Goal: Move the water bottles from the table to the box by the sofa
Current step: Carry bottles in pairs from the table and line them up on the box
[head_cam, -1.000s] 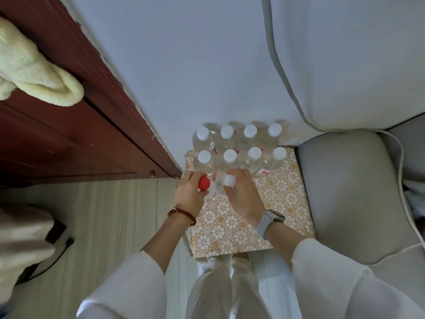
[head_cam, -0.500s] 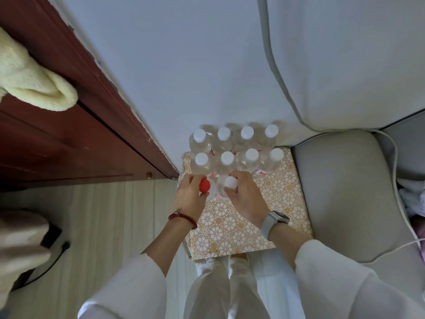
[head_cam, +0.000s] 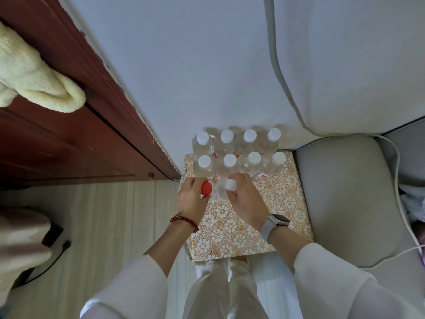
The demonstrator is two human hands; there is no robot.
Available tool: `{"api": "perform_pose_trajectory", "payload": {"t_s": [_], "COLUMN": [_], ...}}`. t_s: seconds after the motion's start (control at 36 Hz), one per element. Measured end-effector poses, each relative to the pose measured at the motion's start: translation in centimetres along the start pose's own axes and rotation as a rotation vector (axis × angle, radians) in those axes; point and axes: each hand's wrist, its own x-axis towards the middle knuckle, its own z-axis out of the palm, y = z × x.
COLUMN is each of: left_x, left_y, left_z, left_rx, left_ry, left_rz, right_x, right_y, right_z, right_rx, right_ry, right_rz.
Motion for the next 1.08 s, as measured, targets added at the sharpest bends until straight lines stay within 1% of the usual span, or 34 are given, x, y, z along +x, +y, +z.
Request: {"api": "perform_pose_trajectory", "payload": {"t_s": [0.17, 0.28, 0.42, 0.47, 0.56, 0.69, 0.78, 0.94, 1.08], "left_x": [0.4, 0.3, -0.1, -0.5, -1.4, -5.0, -8.6, -21.4, -35.7], "left_y": [0.1, 0.1, 0.2, 0.4, 1.1, 2.3, 2.7, 2.8, 1.1], "left_z": [-0.1, -0.2, -0.5, -0.8, -1.9, -5.0, -6.9, -8.8, -9.8], "left_rx": [0.007, 0.051, 0.088, 0.083, 0.064, 0.062, 0.058, 0.023, -0.006], "left_ry": [-0.014, -0.035, -0.088, -0.112, -0.069, 0.115, 0.248, 0.562, 0.742], "left_rz": [-0.005, 0.023, -0.004, -0.016, -0.048, -0.056, -0.111, -0.321, -0.566], "right_x": [0.1, -0.3, -1.1, -1.4, -2.0, -4.1, -6.4, -14.1, -23.3], "right_y": [0.2, 0.1, -0.3, -0.6, -1.4, -3.5, -5.4, -9.4, -13.6], "right_z": [0.0, 0.1, -0.3, -0.9, -1.9, -3.7, -4.3, -2.7, 1.3], "right_rx": [0.007, -0.016, -0.113, -0.134, -0.135, -0.119, -0.109, -0.095, -0.115], "right_ry": [0.010, 0.025, -0.042, -0.041, -0.022, 0.019, -0.022, -0.247, -0.467], "right_rz": [-0.014, -0.022, 0.018, 0.017, -0.011, -0.168, -0.295, -0.546, -0.756]}}
